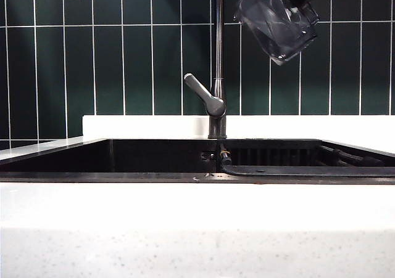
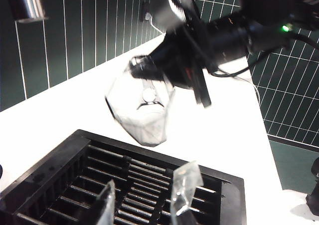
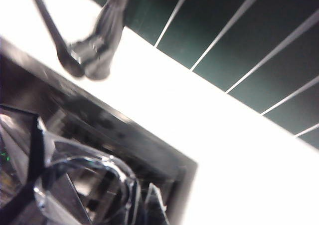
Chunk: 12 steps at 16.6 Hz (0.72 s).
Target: Pick up the mug next to the sink, go to the faucet to get some water, pour the water into the sink, and finally put the mug back to its place.
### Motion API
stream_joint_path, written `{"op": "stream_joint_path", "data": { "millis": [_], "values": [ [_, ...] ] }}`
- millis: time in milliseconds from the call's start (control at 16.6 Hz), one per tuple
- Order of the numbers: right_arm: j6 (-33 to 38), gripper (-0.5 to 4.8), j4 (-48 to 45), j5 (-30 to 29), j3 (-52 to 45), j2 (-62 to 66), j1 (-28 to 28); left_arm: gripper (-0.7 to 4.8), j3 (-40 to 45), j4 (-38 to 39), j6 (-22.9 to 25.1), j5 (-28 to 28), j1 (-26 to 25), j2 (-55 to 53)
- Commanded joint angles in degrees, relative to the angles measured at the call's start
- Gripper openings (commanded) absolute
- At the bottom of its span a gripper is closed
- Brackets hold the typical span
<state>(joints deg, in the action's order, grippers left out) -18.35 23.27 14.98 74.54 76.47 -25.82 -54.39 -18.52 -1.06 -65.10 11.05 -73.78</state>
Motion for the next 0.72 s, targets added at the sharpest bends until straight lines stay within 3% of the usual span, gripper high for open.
{"op": "stream_joint_path", "data": {
  "millis": [60,302,724],
  "values": [
    [9.3,-0.05,-4.0,-4.2,0.0,-0.3,2.6,1.47,0.0,-0.3,0.0,0.4,0.0,0.1],
    [18.6,-0.05,-13.6,-11.4,-6.2,-1.1,8.3,1.47,0.0,-0.4,0.7,1.0,0.0,0.1],
    [19.8,-0.05,-40.3,-11.8,-26.5,-6.2,16.2,1.47,0.0,-0.4,3.7,3.8,0.0,0.1]
  ]
}}
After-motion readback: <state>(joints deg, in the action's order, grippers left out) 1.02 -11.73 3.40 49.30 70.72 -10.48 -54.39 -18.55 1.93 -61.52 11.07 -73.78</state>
